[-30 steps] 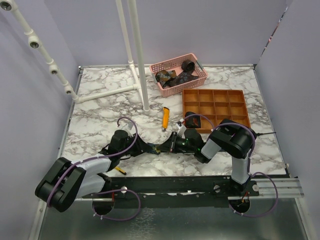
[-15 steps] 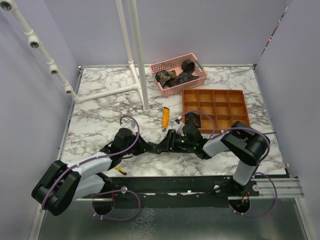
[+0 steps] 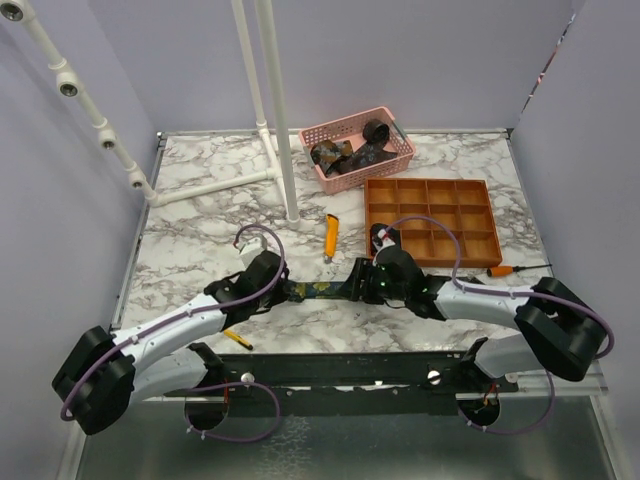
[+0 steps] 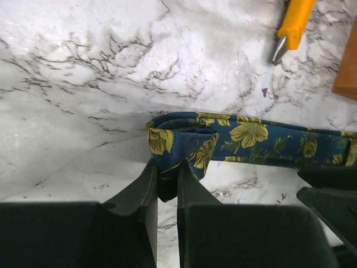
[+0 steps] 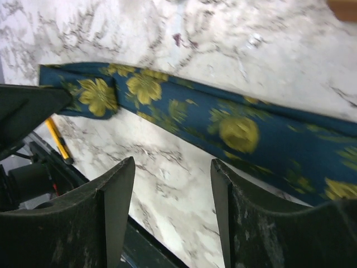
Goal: Roll the ties
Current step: Roll the tie at the center of the board.
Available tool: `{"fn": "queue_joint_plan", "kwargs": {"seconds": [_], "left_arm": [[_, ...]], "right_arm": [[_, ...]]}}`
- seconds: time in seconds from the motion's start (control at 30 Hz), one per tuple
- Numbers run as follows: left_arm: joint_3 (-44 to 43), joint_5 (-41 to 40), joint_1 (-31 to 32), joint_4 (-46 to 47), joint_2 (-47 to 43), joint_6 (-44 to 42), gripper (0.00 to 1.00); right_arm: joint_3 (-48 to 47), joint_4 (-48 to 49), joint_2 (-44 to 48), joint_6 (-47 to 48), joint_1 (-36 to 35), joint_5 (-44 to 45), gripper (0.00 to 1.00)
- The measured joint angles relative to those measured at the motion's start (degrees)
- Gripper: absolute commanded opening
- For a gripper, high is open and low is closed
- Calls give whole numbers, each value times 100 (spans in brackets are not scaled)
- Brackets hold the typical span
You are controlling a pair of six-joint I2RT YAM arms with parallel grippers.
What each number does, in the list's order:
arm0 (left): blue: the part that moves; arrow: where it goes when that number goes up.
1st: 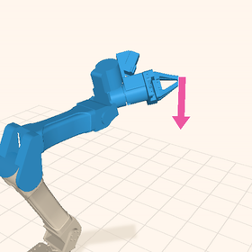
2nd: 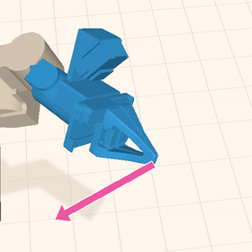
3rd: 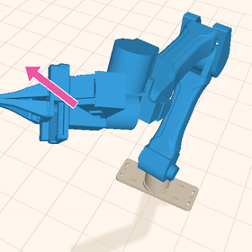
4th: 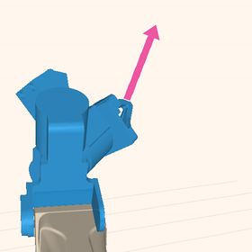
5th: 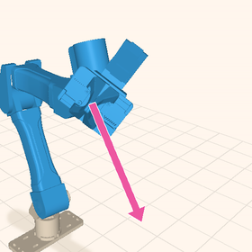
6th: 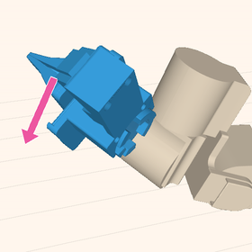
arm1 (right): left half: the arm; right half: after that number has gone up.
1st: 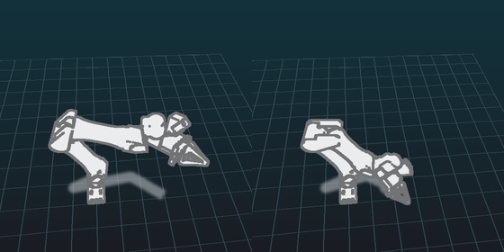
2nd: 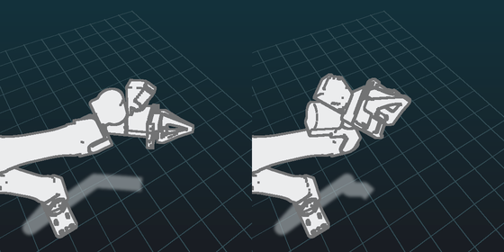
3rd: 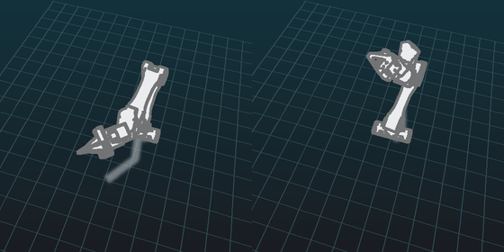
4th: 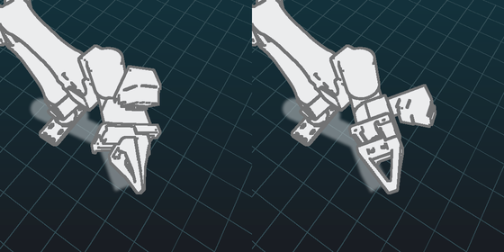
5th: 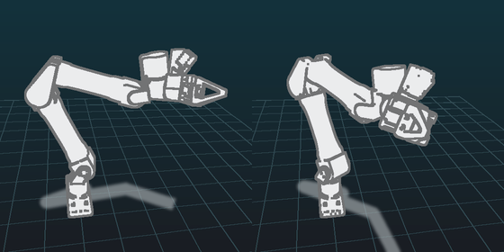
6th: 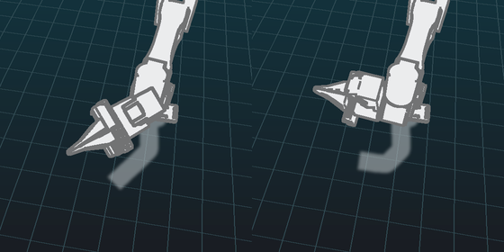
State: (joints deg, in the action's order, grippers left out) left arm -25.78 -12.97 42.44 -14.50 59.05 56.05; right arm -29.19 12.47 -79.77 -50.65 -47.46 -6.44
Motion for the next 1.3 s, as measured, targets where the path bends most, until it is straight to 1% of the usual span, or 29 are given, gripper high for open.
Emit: {"fn": "queue_joint_plan", "kwargs": {"seconds": [0.13,0.27,0.53,0.67,0.9,1.1,1.3], "left_arm": [[-610,-822,470,-879,415,275,0],[-1414,-1589,962,-1779,1220,621,0],[-2817,-2734,1744,-3397,2824,1381,0],[-3565,-3119,2013,-4205,3633,1740,0],[-5064,-3674,2382,-5490,5021,2238,0],[-5821,-3939,2594,-6017,5829,2269,0],[-6216,-3989,2660,-6249,6166,2118,0]], "right_arm": [[310,-278,374,61,0,138,60],[623,-284,573,50,4,146,60],[1091,-280,1172,31,4,129,59],[1351,-415,1615,-33,4,125,58],[1716,-981,2546,-219,4,129,58],[1840,-1604,3211,-376,4,188,58],[1991,-2050,3812,-678,35,400,58]]}}
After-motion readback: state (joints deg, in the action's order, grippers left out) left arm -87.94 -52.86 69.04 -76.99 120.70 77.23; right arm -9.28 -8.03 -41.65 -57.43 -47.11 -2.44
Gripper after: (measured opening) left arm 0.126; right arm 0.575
